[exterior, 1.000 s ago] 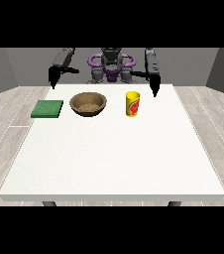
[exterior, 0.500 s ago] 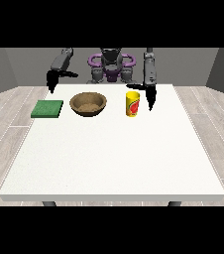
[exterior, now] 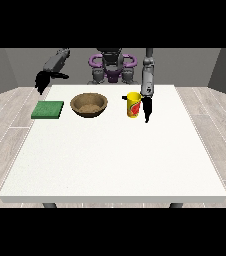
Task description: Pick the cup and pour the ball into the bowl, then pick the bowl and place it on the pad
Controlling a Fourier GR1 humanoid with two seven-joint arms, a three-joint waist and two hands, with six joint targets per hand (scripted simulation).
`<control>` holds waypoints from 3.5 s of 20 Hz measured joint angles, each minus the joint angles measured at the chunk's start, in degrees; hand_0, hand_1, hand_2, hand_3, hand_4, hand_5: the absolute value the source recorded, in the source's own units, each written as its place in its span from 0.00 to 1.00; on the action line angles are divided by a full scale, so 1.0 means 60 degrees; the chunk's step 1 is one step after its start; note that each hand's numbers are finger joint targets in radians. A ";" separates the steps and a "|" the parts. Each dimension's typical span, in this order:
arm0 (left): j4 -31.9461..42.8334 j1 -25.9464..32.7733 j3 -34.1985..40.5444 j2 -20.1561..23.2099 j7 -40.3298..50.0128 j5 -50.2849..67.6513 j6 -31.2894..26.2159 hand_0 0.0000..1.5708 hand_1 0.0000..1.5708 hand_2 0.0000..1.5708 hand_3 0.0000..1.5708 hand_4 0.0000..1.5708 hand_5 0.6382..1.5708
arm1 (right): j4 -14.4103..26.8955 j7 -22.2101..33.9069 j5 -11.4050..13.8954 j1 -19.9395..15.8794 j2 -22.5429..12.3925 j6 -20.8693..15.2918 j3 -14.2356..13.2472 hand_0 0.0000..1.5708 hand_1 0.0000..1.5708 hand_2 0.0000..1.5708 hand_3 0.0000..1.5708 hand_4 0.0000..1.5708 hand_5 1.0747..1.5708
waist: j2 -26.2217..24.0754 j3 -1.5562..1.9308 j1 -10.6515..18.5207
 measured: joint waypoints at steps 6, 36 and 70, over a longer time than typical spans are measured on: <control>-0.0220 0.0076 0.0068 -0.0038 -0.0797 -0.0159 0.0752 0.83 0.83 1.00 1.00 0.61 0.99 | -0.0188 -0.0222 -0.0108 -0.0239 -0.0305 0.0222 -0.0152 0.00 0.00 0.12 0.23 0.00 1.00 | 0.0533 0.0194 -0.0364; 0.0978 -0.1434 -0.5682 -0.0715 0.8777 -1.0716 0.5522 0.73 0.73 1.00 1.00 0.50 0.99 | 0.3945 -0.0087 -0.0023 -0.0161 -0.0840 0.0970 -0.0497 0.00 0.00 0.10 0.13 0.45 0.94 | -0.3297 0.0062 -0.0031; -0.0340 -0.3977 -0.8024 -0.1048 1.1109 -1.3505 -0.0448 0.10 0.10 1.00 1.00 0.56 1.00 | 0.5627 -0.0610 -0.0051 -0.0105 -0.1252 0.1155 -0.0928 0.00 0.00 0.15 0.11 0.47 0.97 | -0.3968 -0.0032 0.1284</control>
